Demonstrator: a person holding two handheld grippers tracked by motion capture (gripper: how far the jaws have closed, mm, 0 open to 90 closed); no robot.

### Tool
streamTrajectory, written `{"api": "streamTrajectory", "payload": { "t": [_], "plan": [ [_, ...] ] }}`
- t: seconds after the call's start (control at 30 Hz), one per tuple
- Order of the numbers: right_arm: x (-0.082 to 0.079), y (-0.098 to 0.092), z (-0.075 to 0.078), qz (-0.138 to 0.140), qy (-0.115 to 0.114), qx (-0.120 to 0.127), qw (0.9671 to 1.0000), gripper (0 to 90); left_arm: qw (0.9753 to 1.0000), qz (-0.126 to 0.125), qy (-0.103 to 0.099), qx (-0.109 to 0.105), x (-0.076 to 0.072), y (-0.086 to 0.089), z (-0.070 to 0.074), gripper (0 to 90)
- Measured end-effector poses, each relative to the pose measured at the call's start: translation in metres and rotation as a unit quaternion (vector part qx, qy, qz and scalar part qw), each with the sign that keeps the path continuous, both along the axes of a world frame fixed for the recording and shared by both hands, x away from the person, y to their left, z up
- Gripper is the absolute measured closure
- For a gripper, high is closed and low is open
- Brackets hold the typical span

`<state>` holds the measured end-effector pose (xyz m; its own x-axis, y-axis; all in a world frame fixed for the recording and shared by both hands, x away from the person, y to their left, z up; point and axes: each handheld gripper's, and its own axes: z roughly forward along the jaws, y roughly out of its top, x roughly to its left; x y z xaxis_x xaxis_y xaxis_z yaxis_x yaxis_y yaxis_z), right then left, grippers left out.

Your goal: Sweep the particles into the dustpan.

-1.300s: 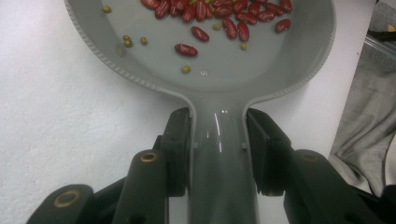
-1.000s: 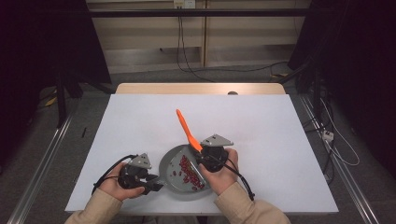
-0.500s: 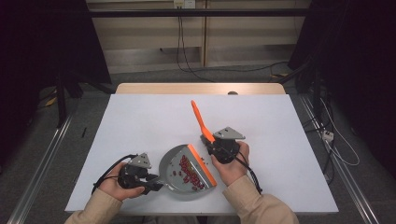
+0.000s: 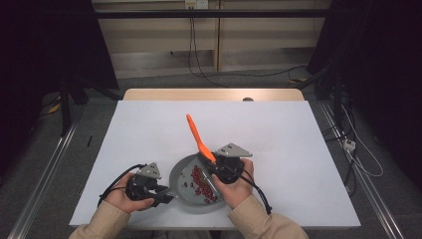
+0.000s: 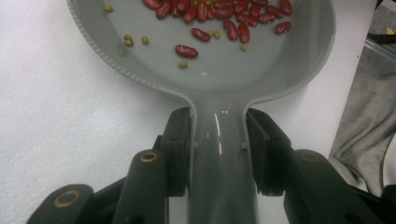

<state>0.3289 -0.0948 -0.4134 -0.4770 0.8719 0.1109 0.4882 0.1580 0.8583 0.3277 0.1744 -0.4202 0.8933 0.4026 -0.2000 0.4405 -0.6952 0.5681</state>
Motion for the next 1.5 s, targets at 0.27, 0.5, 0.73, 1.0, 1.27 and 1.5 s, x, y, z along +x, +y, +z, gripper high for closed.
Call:
{"api": "streamTrajectory", "payload": {
  "t": [0.27,0.5,0.73,1.0,1.27,1.5],
  "plan": [
    [0.014,-0.032,-0.007,-0.049,-0.011,-0.057,0.9971,71.2,1.0,0.001,0.001,-0.001,0.0,0.004,0.003,63.0],
    [-0.001,-0.017,-0.017,-0.026,0.002,-0.041,0.9988,71.0,1.0,0.0,0.004,0.007,0.001,-0.001,0.001,63.0],
    [-0.004,0.006,-0.002,0.012,-0.006,-0.002,0.9999,71.2,1.0,0.003,-0.002,-0.002,0.001,0.0,-0.001,62.8],
    [0.001,-0.013,0.008,0.001,-0.02,-0.015,0.9997,71.1,0.9998,0.004,-0.02,-0.003,-0.003,-0.004,-0.005,58.8],
    [0.004,-0.046,0.0,-0.03,-0.012,-0.006,0.9995,71.1,0.9986,0.006,-0.05,-0.014,-0.007,-0.004,-0.01,63.2],
    [0.005,-0.067,0.001,-0.045,-0.014,-0.005,0.9989,71.1,0.9962,0.028,-0.075,-0.033,-0.008,-0.002,-0.013,63.3]
  ]
}}
